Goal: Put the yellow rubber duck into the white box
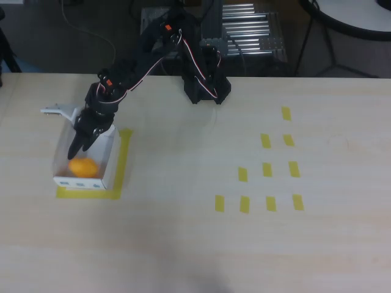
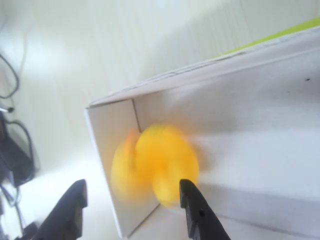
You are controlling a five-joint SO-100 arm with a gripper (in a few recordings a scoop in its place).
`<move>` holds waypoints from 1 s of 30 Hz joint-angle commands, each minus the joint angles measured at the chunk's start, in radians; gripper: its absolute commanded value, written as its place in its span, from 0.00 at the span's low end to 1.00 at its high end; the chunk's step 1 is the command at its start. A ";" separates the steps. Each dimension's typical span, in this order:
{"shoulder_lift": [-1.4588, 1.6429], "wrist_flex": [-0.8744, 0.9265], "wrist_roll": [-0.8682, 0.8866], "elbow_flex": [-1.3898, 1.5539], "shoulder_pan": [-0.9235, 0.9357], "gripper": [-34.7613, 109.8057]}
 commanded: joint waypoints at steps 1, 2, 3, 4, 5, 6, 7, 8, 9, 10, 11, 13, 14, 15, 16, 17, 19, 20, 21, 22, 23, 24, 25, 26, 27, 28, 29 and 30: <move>0.066 -0.032 0.005 0.014 -0.008 0.45; 0.071 -0.034 0.006 0.017 -0.008 0.45; 0.078 -0.035 0.008 0.018 -0.008 0.45; 0.087 -0.037 0.020 0.020 -0.009 0.45; 0.106 -0.040 0.040 0.020 -0.014 0.45; 0.132 -0.043 0.074 0.017 -0.018 0.45; 0.166 -0.044 0.112 0.009 -0.026 0.45; 0.206 -0.032 0.160 -0.008 -0.035 0.45; 0.247 -0.003 0.206 -0.040 -0.048 0.45; 0.287 0.049 0.250 -0.094 -0.058 0.44; 0.321 0.120 0.293 -0.169 -0.071 0.43; 0.385 0.273 0.368 -0.351 -0.097 0.41; 0.417 0.337 0.420 -0.446 -0.107 0.38; 0.449 0.387 0.480 -0.541 -0.118 0.36; 0.485 0.422 0.534 -0.624 -0.127 0.34; 0.522 0.449 0.581 -0.696 -0.138 0.31; 0.615 0.466 0.618 -0.772 -0.176 0.26; 0.667 0.468 0.618 -0.779 -0.202 0.24; 0.724 0.469 0.617 -0.773 -0.233 0.24; 0.784 0.462 0.623 -0.755 -0.273 0.24; 0.845 0.440 0.661 -0.721 -0.311 0.24; 0.905 0.420 0.692 -0.683 -0.357 0.24; 0.971 0.391 0.712 -0.626 -0.417 0.24; 1.046 0.365 0.723 -0.546 -0.485 0.24; 1.123 0.351 0.730 -0.468 -0.557 0.24; 1.195 0.337 0.732 -0.377 -0.629 0.24; 1.267 0.325 0.732 -0.282 -0.699 0.24; 1.341 0.319 0.732 -0.178 -0.767 0.24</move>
